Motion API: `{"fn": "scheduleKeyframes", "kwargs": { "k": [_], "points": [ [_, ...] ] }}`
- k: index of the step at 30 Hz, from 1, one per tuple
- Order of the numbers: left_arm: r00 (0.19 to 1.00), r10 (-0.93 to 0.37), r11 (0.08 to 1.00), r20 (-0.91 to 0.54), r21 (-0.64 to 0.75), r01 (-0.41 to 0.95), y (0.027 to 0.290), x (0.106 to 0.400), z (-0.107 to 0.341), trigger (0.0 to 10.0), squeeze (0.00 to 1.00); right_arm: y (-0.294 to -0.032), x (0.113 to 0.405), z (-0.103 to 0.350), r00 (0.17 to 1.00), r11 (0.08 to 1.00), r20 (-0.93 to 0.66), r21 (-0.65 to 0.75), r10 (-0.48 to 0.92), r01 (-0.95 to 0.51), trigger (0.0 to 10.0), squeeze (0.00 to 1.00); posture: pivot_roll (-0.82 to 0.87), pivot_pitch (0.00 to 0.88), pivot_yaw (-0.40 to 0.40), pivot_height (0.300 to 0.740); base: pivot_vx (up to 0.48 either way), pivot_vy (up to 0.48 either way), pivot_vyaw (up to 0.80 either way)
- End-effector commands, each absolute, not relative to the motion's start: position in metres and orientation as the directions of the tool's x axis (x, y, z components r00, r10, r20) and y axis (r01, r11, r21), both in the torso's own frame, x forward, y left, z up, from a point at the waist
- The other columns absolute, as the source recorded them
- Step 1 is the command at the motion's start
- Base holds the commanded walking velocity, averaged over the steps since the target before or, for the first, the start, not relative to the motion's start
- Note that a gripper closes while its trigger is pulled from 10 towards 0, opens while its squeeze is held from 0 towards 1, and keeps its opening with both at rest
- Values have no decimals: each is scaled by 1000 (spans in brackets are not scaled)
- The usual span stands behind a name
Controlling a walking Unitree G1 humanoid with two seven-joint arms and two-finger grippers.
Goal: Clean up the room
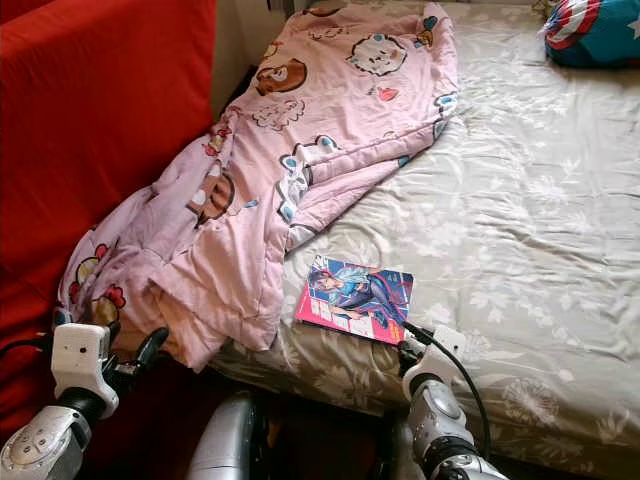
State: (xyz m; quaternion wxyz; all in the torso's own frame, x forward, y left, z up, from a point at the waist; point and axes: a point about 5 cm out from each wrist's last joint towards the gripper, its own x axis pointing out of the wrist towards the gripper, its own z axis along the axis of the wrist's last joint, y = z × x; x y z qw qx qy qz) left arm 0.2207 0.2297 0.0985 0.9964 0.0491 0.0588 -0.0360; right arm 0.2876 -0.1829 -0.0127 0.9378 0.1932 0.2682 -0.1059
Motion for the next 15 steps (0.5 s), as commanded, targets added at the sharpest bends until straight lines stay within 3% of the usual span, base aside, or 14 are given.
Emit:
{"fn": "scheduleKeyframes", "kwargs": {
  "k": [1, 15],
  "points": [
    [988, -50, 991, -148, 116, 68, 233, 215, 95, 10000, 0, -179, 280, -21, 813, 901, -575, 302, -87, 311, 0, 0, 256, 196, 72, 613, 0, 0, 0],
    [986, -36, 989, -160, 138, 59, 234, 210, 92, 10000, 0, -184, 282, -17, 829, 900, -547, 296, -115, 321, 0, 0, 261, 192, 71, 613, 0, 0, 0]
  ]
}}
